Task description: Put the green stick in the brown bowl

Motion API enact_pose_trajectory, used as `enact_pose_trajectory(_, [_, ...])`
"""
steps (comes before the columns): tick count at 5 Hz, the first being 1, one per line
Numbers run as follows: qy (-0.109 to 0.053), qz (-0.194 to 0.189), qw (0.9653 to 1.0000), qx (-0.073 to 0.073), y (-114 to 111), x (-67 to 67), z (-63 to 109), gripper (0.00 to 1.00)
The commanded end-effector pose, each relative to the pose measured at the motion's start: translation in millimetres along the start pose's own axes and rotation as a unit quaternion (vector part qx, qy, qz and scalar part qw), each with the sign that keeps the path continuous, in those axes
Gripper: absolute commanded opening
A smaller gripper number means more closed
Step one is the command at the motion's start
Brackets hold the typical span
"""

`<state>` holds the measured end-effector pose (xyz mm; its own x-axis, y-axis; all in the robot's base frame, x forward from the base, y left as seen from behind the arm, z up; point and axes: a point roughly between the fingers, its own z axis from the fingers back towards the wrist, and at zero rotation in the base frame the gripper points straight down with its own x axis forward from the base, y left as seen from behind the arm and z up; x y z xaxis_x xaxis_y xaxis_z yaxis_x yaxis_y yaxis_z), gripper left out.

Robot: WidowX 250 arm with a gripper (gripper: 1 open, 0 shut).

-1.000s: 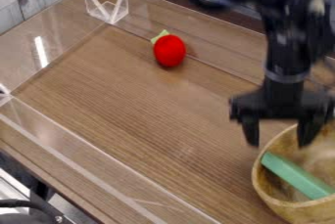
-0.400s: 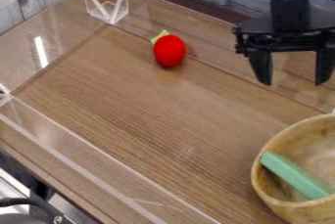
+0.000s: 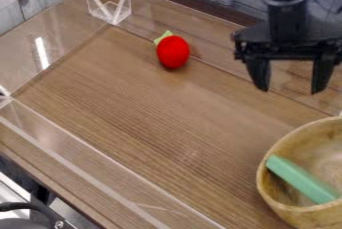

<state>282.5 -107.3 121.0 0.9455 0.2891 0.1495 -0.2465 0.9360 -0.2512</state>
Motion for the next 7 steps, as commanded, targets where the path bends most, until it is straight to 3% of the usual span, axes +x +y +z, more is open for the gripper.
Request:
enact_pose_trajectory(1, [-0.028, -0.017, 0.9994, -0.01, -2.4, -1.8, -3.2, 1.0])
enact_pose_trajectory(3, [-0.028, -0.067, 0.9972, -0.017, -2.9, -11.1, 19.1, 1.0])
enact_pose_trajectory(5, [-0.021, -0.118, 0.9927, -0.019, 7.4, 9.9, 27.6, 1.0])
enact_pose_trajectory(7, [-0.036, -0.116, 0.9925, 0.001, 21.5, 38.8, 21.3, 1.0])
